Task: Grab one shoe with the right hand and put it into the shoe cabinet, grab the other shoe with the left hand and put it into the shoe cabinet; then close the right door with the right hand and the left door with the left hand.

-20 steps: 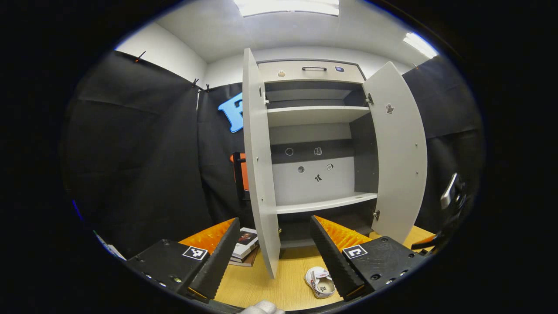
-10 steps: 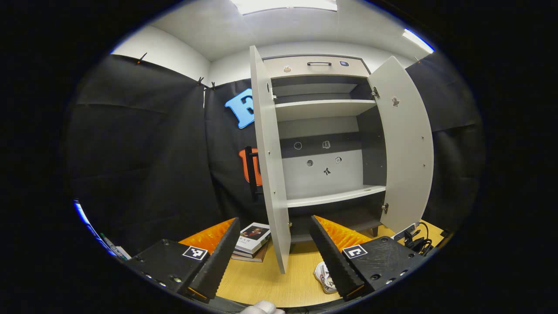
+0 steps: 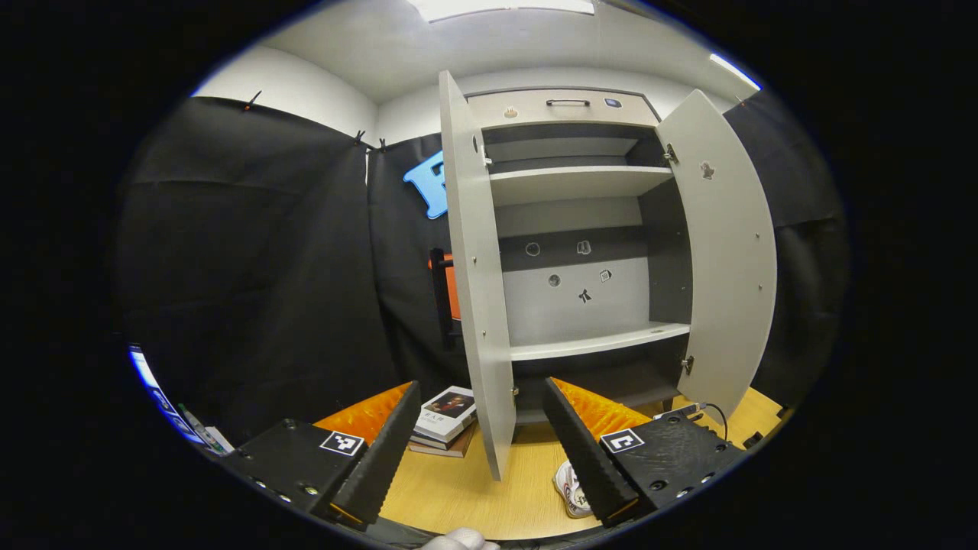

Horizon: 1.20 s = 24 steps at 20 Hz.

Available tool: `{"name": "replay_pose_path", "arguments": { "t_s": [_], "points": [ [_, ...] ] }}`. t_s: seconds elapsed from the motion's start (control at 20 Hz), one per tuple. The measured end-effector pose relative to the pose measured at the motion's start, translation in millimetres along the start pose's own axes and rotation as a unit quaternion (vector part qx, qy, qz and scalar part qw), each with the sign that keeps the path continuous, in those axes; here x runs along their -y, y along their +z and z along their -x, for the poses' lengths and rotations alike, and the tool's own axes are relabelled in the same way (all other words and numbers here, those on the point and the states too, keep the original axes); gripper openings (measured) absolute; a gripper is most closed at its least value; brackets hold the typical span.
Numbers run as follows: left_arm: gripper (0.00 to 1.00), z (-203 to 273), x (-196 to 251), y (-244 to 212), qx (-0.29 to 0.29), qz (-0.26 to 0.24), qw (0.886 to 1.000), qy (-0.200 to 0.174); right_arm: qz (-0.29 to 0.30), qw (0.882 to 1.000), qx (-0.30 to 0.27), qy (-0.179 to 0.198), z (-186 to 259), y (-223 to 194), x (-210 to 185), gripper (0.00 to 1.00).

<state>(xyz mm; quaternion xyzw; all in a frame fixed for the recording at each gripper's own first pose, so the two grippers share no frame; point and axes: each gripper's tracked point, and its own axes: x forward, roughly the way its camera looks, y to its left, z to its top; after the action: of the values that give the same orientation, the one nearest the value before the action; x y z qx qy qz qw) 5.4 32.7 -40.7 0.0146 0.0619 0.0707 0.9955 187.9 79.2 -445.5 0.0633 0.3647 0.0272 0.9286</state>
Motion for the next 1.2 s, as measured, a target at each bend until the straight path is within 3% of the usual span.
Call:
{"name": "replay_pose_path", "arguments": {
  "t_s": [0.05,0.15,0.2,0.3,0.4,0.45,0.75,0.85,0.9,1.2],
  "points": [
    [0.96,-3,3,-1,-0.003,0.001,1.0,-0.001,-0.007,1.0,-0.007,-0.008,-6,-2,4,0.42],
    [0.96,-9,8,2,-0.003,-0.003,1.0,0.001,-0.008,1.0,-0.01,0.012,-12,-5,-2,0.26],
    [0.96,-12,10,2,-0.003,-0.004,1.0,0.002,-0.001,1.0,-0.01,0.011,-6,0,2,0.12],
    [0.96,-17,15,4,-0.002,-0.002,1.0,0.002,-0.013,0.999,-0.023,0.029,-4,1,2,0.07],
    [1.0,-23,20,4,-0.004,0.0,1.0,0.002,-0.008,0.999,-0.024,0.033,2,12,9,0.05],
    [0.96,-25,23,6,-0.003,0.003,1.0,0.0,-0.001,0.999,-0.023,0.03,9,18,14,0.05],
    [0.96,-30,38,11,0.002,0.004,1.0,-0.009,0.04,0.998,0.018,0.045,71,78,14,0.05],
    [1.0,-29,42,6,-0.001,0.002,1.0,-0.012,0.053,0.996,0.046,0.052,99,114,9,0.05],
    [0.96,-28,45,1,-0.005,0.0,1.0,-0.014,0.061,0.995,0.061,0.054,112,134,5,0.05],
    [0.96,-30,69,-14,-0.015,0.012,1.0,-0.024,0.099,0.98,0.161,0.064,175,279,-19,0.05]
  ]
}}
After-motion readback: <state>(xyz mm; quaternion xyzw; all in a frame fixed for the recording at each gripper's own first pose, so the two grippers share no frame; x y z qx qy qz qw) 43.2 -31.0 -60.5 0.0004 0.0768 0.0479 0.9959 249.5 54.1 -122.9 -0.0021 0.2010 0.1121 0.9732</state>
